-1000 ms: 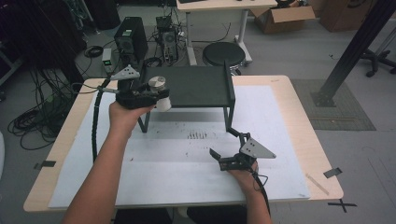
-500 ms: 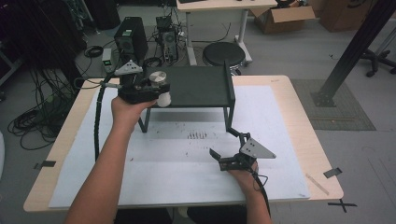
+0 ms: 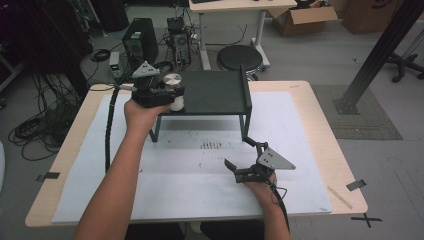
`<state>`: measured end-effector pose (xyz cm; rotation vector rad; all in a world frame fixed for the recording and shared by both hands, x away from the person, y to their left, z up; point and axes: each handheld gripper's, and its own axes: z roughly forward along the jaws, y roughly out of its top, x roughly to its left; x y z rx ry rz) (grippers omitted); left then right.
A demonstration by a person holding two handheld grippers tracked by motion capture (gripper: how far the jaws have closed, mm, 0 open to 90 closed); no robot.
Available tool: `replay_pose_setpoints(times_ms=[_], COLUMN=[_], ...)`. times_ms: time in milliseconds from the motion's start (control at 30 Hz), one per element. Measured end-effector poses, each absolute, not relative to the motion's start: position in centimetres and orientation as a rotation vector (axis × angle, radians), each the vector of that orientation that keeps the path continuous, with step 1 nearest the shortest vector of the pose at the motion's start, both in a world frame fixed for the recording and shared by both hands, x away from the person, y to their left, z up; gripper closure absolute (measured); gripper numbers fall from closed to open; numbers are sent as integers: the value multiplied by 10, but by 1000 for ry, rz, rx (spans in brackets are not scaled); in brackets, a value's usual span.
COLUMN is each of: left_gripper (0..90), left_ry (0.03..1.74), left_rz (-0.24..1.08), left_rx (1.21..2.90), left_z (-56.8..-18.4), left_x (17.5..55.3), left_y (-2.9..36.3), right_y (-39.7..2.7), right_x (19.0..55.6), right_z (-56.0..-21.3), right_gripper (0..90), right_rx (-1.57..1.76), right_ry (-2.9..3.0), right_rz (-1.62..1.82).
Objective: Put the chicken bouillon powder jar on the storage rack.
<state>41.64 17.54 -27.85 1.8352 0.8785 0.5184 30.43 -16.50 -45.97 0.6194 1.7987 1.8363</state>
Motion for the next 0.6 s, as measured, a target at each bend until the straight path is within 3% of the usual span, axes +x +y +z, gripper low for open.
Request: replay_pose_setpoints(times_ms=[600], left_gripper=[433], left_ry=[881], left_rz=[573], left_rx=[1844], left_z=[-287], left_x=[425], left_y=[166], right_y=[-165], right_x=[305], right_z=[-460], right_gripper=[0], right_rx=[630], right_ry=[1802], right_rz=[1838])
